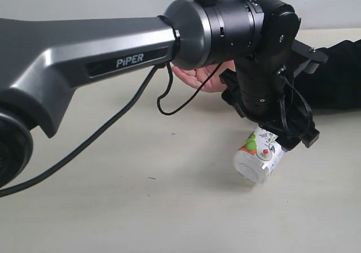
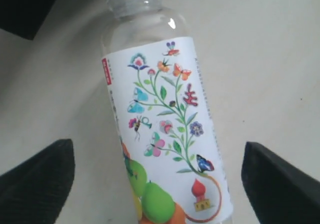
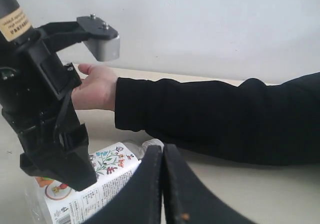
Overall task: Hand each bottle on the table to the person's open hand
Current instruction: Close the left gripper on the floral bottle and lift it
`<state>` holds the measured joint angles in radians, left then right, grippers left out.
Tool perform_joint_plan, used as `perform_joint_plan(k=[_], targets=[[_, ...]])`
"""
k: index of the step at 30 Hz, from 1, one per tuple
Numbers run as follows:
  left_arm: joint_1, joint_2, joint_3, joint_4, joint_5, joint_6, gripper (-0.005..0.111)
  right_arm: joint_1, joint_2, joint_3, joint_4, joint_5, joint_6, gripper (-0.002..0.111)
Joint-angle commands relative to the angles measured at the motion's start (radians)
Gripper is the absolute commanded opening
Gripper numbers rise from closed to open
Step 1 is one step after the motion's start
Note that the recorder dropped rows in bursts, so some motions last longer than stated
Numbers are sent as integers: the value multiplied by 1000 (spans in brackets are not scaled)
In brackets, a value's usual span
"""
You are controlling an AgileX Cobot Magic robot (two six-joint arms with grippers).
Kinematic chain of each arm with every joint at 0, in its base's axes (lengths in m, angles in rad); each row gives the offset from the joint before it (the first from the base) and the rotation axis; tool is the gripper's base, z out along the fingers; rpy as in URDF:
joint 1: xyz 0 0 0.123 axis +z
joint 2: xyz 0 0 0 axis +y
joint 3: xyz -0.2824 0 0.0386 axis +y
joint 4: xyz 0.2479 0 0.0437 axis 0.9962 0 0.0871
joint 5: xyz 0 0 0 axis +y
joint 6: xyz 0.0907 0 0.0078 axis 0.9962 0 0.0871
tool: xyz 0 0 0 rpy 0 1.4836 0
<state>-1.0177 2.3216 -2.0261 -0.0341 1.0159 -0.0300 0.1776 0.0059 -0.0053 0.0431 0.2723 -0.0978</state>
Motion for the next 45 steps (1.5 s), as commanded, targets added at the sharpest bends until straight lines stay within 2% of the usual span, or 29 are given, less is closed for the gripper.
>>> perform_joint_plan(k=[1, 13, 15, 18, 22, 26, 32, 36, 39, 45], targets=[[-6, 27, -5, 2, -16, 6, 86, -3, -6, 5, 4, -5, -4, 0], [-6, 93, -5, 4, -47, 10, 86, -3, -6, 5, 4, -5, -4, 0], [-6, 93, -5, 4, -45, 10, 83, -3, -6, 5, 4, -5, -4, 0], [-6, 87, -5, 4, -37, 10, 68, -3, -6, 5, 4, -5, -4, 0], [-6, 71, -6, 4, 9, 10, 37, -3, -6, 5, 4, -5, -4, 0], [-6, 40, -6, 4, 56, 16, 0, -3, -6, 5, 4, -5, -4, 0], [-8, -53, -8, 4, 63, 30, 0, -3, -6, 5, 4, -5, -4, 0], [1, -145, -8, 21, 36, -33, 0, -3, -6, 5, 4, -5, -4, 0], [22, -200, -8, 64, -35, -140, 0, -3, -6, 5, 4, -5, -4, 0], [96, -228, -8, 76, -141, -462, 0, -3, -6, 5, 4, -5, -4, 0]])
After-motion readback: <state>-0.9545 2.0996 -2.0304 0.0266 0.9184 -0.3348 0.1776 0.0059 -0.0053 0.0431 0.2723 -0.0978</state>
